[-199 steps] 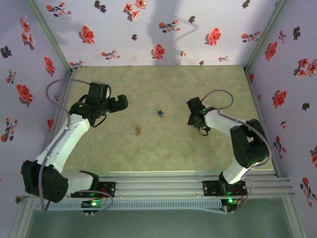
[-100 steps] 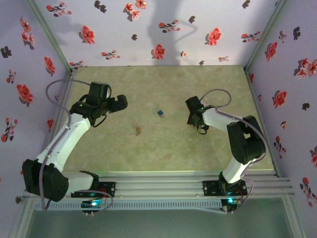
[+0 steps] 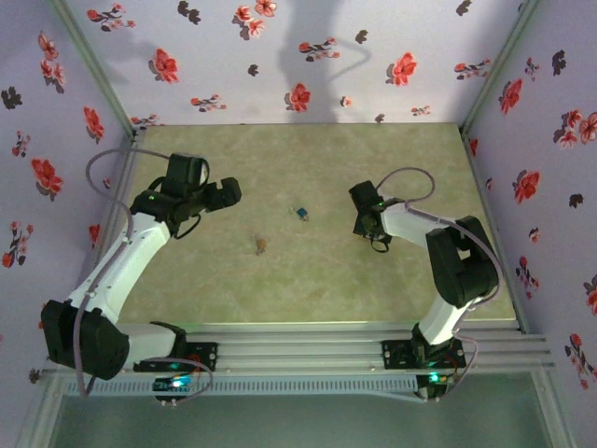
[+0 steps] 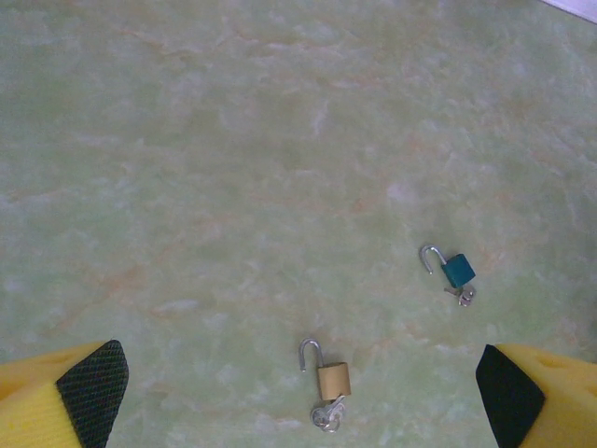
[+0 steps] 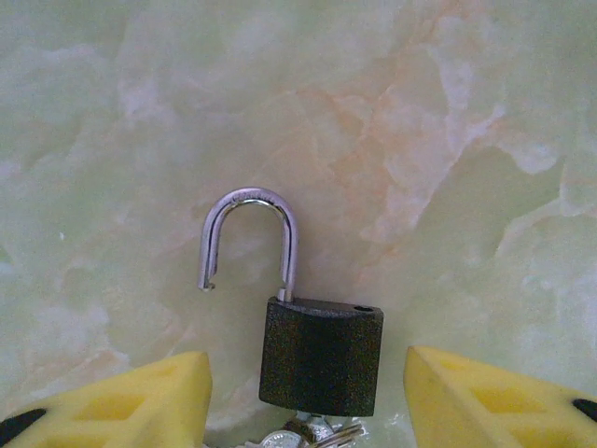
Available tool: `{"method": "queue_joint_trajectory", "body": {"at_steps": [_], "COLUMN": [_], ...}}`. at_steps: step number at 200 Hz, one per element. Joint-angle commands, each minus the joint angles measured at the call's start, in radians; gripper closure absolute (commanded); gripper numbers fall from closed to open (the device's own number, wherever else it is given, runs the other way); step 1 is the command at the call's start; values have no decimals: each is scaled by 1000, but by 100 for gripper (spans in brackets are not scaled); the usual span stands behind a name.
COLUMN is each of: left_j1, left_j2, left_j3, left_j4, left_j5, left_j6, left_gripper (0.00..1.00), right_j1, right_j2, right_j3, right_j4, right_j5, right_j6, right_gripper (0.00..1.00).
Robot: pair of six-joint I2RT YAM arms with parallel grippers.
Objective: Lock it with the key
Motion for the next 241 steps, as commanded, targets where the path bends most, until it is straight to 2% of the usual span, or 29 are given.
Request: {"method": "queue_joint_trajectory", "body": {"at_steps": [1,241], "left_j1": [6,6], "left_j2": [-4,10], "left_j3": [27,27], "left_j4": [-18,-22], "left_j5": [5,0], "left_j6": [23,39], "left_gripper": [0,0], "right_j1": [-10,-57], "right_j2": [24,55], "right_j3": [2,-35], "right_j4": [14,74], "right_j5": [-3,-67], "right_j6": [-10,-28], "right_gripper": [44,56]}}
